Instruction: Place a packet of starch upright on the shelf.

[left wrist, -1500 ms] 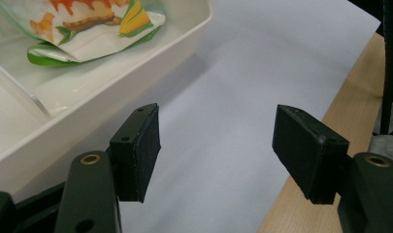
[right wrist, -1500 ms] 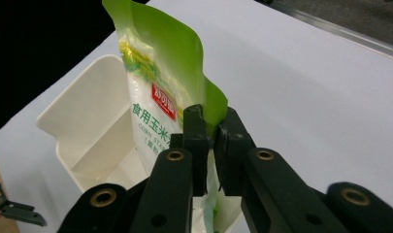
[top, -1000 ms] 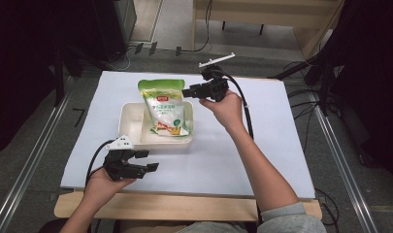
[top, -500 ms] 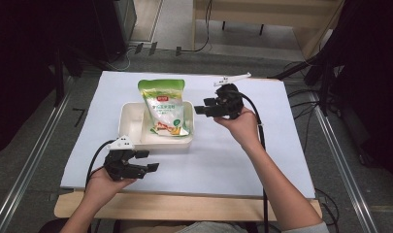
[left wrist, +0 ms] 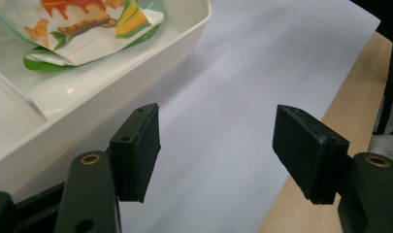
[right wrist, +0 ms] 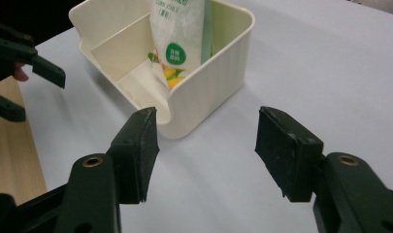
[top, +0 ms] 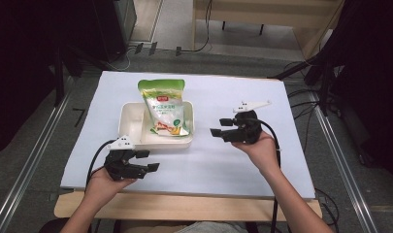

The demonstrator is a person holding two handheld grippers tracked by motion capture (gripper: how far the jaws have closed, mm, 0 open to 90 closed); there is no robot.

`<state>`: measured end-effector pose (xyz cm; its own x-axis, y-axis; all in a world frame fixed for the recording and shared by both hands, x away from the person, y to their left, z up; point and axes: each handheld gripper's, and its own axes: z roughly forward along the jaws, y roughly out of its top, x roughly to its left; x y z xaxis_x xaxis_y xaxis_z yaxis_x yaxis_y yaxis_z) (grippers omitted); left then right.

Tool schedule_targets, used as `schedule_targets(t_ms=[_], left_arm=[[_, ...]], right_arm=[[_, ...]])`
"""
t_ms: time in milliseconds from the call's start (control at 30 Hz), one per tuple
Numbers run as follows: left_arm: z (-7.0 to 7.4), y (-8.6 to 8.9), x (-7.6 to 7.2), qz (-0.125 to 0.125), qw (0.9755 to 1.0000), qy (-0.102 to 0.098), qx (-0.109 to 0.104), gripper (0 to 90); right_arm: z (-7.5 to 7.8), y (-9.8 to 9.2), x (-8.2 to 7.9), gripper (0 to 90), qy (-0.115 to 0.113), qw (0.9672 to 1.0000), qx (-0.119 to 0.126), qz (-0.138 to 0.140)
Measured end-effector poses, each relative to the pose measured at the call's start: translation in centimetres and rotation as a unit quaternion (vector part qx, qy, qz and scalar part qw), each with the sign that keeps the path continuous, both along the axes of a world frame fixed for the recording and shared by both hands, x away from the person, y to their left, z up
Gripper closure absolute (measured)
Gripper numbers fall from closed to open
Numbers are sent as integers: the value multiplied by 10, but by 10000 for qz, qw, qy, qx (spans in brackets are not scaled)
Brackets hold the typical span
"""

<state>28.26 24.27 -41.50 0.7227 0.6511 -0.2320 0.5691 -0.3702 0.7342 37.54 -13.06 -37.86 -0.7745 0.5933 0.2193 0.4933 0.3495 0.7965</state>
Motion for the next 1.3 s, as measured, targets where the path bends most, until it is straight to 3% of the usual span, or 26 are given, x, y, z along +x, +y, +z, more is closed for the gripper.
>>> schedule_targets(t_ms=[300,467,567,833,1300], left_arm=[[0,-2,1,-32,10000,23,30,347],[0,-4,3,-135,9999,66,35,344],[0,-4,4,-153,9998,80,31,344],[-2,-8,4,-220,9996,138,88,340],[-2,-9,4,-220,9997,105,100,340]], right_arm=[[-24,-16,-24,378,-122,9998,-94,-106],[-46,-21,-33,347,-21,9998,-63,-197],[-54,-21,-33,343,166,9997,36,-195],[-63,-12,-29,314,249,9994,-195,-152],[-67,-9,-28,309,298,9989,-356,-84]])
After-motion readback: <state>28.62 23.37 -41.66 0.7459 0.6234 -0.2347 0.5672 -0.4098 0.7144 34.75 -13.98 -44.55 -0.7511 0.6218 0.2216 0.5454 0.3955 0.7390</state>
